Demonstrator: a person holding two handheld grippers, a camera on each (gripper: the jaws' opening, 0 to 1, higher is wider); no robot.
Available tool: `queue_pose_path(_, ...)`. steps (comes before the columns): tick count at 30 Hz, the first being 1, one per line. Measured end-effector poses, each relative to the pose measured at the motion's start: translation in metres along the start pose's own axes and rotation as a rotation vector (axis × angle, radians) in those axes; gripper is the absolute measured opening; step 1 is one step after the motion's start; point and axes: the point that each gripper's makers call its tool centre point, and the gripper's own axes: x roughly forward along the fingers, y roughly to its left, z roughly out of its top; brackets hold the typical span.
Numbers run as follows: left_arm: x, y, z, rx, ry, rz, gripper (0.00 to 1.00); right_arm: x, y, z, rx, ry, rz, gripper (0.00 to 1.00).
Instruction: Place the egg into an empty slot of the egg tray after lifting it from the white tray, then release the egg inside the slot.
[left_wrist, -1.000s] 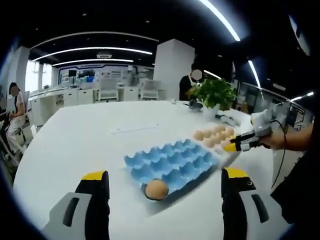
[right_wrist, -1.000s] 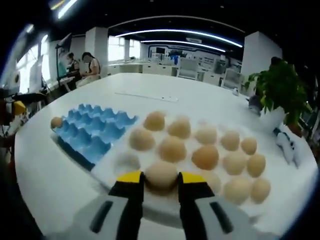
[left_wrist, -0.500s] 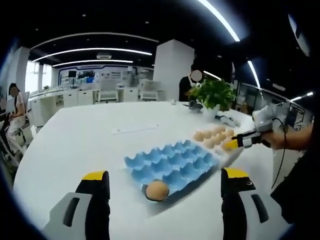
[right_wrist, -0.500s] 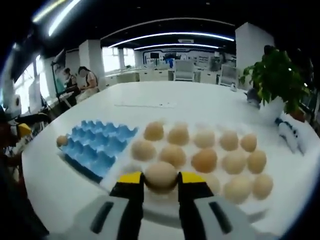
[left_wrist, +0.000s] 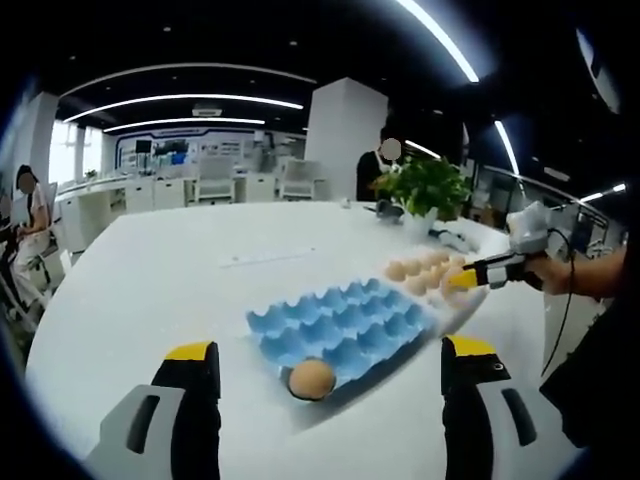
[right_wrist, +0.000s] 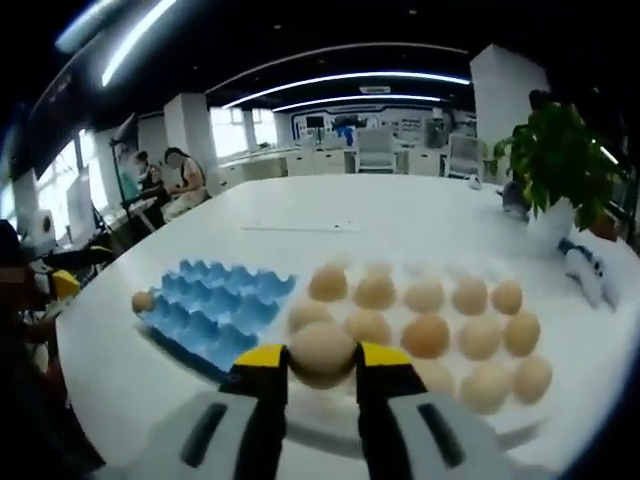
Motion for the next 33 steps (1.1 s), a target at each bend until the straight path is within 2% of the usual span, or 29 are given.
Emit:
queue_pose_path(8,0.0,-0.002,-0.002,-0.001,0.004,-0.007,0.91,0.004,0.024,0.01,-0.027,-0.018,0.068,0.26)
queue_pose_path(23,0.001,-0.002,-0.002,0.003,0.001,-0.016,0.91,0.027,0.095,0.026,-0.088,-0.042,0.248,0.26)
queue_pose_path(33,0.001,-0.002,-0.002,0.005,0.003,-0.021,0.91,0.04,0.14,0.024,-0.139,-0.022,0.36,0.26)
